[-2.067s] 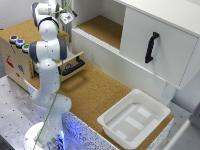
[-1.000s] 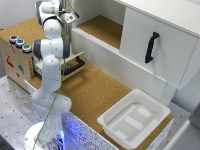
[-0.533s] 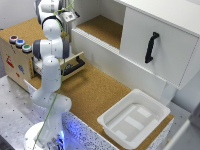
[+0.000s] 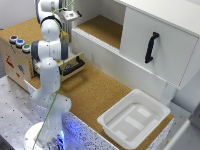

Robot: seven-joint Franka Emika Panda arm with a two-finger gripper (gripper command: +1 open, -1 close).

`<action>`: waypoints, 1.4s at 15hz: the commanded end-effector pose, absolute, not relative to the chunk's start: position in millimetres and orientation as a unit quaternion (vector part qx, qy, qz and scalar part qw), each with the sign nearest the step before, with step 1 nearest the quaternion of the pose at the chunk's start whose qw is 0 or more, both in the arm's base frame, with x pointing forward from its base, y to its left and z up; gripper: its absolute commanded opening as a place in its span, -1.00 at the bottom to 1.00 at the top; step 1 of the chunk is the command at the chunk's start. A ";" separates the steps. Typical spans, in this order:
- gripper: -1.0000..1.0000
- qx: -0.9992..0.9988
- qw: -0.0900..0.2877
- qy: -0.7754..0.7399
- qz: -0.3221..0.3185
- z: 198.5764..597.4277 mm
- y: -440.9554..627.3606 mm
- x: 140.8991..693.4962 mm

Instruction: Store the grasped pink object in the drawer

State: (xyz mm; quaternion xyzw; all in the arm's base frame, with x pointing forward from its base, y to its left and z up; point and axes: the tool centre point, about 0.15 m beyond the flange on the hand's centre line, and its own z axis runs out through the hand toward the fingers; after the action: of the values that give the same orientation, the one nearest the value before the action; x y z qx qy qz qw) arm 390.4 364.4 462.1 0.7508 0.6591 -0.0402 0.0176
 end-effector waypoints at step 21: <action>1.00 0.746 0.002 0.664 0.056 323.1 292.7 392.3</action>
State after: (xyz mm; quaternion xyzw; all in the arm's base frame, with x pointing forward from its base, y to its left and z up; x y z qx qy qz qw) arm 408.0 303.6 331.5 0.7582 0.6519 0.0137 0.0060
